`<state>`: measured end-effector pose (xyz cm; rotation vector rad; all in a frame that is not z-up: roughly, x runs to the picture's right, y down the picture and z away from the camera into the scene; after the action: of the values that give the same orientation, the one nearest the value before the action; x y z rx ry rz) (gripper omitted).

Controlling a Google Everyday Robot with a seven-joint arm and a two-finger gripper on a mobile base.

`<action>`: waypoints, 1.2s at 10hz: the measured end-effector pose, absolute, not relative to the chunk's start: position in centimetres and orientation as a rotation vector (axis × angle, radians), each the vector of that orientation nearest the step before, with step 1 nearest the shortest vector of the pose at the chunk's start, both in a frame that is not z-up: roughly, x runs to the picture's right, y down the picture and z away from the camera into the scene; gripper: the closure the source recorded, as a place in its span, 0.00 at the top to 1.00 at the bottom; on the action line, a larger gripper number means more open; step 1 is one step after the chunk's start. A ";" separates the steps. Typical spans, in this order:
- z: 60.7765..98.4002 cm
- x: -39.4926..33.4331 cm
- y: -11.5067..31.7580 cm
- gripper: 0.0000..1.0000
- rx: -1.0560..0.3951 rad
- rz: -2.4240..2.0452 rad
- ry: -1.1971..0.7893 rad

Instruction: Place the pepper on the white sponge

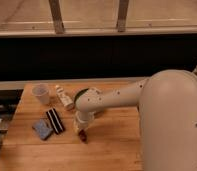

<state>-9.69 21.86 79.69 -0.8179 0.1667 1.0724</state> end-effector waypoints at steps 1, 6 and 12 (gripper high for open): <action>78.9 -9.6 20.6 0.00 -0.791 1.077 0.148; 75.8 -12.2 13.5 0.00 -0.640 1.000 0.072; 74.8 -21.8 12.3 0.00 -0.665 0.768 -0.030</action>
<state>-21.76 12.32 74.78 -0.6655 -0.0296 0.7679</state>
